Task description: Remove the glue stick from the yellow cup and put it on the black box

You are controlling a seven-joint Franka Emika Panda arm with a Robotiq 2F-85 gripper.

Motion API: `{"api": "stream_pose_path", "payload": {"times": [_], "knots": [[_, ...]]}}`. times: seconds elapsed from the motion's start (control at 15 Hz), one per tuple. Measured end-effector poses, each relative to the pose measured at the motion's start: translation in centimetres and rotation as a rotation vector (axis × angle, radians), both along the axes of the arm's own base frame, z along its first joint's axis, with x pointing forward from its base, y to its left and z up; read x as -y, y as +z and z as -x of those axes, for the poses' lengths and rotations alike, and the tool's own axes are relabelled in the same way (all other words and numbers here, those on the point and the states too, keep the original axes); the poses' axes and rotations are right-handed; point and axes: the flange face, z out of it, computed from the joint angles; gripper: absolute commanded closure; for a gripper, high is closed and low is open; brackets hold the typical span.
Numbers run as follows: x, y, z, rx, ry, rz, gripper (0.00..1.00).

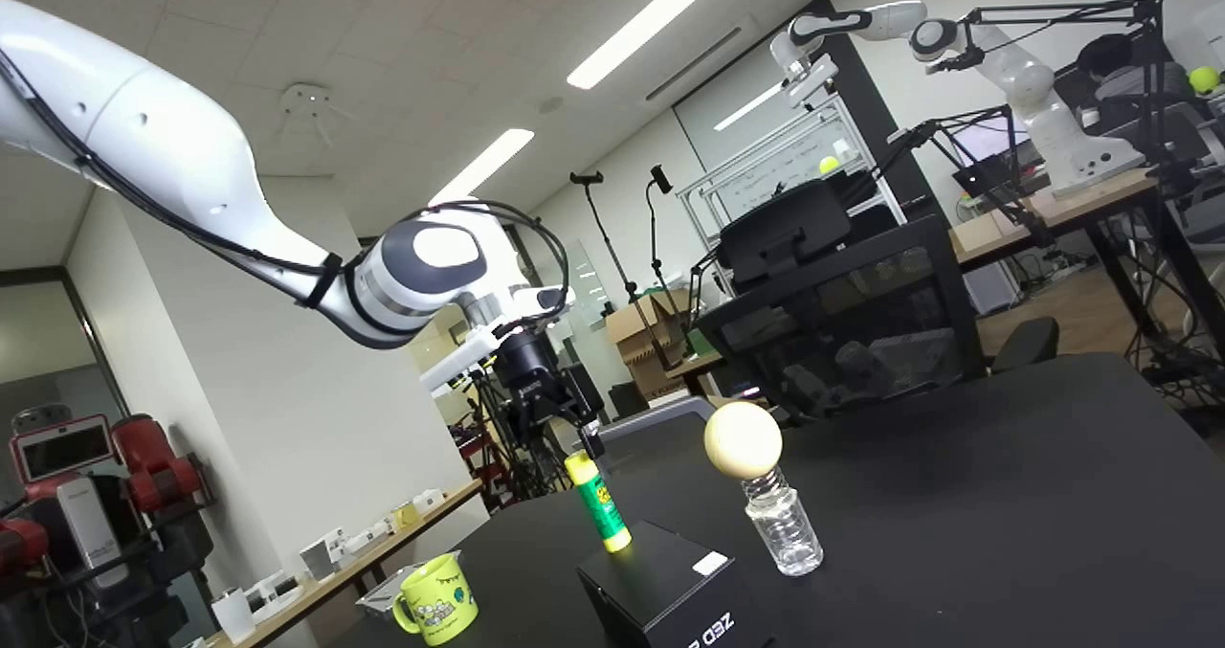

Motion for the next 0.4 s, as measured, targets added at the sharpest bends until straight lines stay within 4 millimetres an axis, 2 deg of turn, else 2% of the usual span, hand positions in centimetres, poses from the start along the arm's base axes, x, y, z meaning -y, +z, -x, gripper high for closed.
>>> {"api": "stream_pose_path", "payload": {"times": [0.4], "knots": [[-0.5, 4.5, 0.8, 0.018, 0.003, 0.0, 0.0]]}}
